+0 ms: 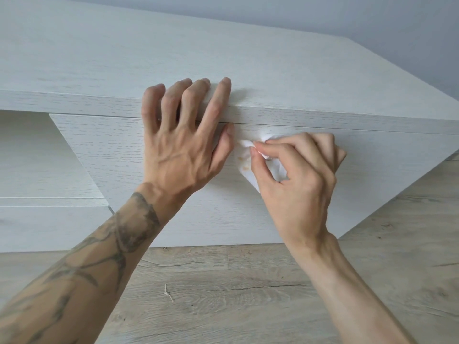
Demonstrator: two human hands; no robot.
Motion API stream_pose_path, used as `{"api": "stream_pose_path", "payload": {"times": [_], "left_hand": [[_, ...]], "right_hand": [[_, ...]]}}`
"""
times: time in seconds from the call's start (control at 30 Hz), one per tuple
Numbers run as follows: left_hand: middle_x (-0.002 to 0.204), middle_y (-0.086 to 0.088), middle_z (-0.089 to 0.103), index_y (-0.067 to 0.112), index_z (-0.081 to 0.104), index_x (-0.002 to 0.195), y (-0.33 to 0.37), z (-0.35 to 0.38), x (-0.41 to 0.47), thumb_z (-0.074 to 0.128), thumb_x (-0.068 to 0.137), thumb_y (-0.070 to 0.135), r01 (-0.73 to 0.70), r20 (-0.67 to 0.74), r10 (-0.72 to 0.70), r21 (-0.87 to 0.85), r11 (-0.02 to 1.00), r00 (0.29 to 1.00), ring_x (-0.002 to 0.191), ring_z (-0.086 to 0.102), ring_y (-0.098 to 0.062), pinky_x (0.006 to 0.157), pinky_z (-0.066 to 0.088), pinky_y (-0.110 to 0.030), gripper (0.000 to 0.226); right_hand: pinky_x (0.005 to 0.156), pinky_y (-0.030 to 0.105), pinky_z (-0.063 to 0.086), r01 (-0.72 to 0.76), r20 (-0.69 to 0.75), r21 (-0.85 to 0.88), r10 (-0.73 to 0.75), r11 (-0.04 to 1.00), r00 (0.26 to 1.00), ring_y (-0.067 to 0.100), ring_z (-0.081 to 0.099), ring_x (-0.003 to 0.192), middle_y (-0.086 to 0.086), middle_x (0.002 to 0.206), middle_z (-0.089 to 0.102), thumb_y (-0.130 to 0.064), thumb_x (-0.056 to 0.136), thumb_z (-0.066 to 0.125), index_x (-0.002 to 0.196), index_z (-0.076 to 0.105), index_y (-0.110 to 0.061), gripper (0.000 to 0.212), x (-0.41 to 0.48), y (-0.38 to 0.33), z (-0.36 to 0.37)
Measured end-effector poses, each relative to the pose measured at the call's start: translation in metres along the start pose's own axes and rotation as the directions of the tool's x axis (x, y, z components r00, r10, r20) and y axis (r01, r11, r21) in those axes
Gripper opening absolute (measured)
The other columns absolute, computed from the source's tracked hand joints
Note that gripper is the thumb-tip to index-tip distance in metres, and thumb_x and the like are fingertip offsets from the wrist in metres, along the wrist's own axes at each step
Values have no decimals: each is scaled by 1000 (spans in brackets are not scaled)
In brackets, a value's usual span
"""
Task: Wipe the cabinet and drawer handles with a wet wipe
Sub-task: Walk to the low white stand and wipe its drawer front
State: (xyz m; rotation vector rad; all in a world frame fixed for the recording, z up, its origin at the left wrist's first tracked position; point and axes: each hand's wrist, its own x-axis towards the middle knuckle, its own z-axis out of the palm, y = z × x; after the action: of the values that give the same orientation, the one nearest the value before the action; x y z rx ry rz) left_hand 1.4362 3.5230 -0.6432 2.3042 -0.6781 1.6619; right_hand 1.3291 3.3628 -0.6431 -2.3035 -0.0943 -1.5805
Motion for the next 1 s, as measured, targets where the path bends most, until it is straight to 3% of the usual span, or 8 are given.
{"api": "stream_pose_path", "payload": {"times": [0.43,0.63,0.77,1.0], "left_hand": [[134,-15,64,12,56,150,1,2,-1,48,107,41,-4,-14,4,6,1000,1000,126,47,-32,111,29,-52,51],[134,-15,64,12,57,149,0,3,-1,49,107,41,0,-25,0,-2,1000,1000,126,47,-32,111,30,-53,52],[134,-15,64,12,57,149,0,2,0,47,108,41,-3,-22,3,-4,1000,1000,126,47,-32,111,30,-53,51],[133,-16,65,12,58,149,1,0,0,47,108,41,0,-13,0,-2,1000,1000,126,46,-31,112,28,-52,52]], "right_hand": [[85,36,29,-25,12,-85,26,996,1000,30,61,89,-7,92,74,-12,85,81,86,80,-18,6,5,-9,6],[82,37,32,-24,-11,-78,23,997,1000,22,50,96,-8,94,74,-13,87,81,86,79,-19,6,-1,-6,0],[83,33,26,-33,52,-83,38,996,998,22,50,96,-9,95,73,-14,86,81,88,79,-21,7,5,-5,6],[81,41,47,23,-7,-1,-23,1000,1000,23,56,93,-2,97,76,-15,97,80,93,83,-14,4,-8,8,-12]]}}
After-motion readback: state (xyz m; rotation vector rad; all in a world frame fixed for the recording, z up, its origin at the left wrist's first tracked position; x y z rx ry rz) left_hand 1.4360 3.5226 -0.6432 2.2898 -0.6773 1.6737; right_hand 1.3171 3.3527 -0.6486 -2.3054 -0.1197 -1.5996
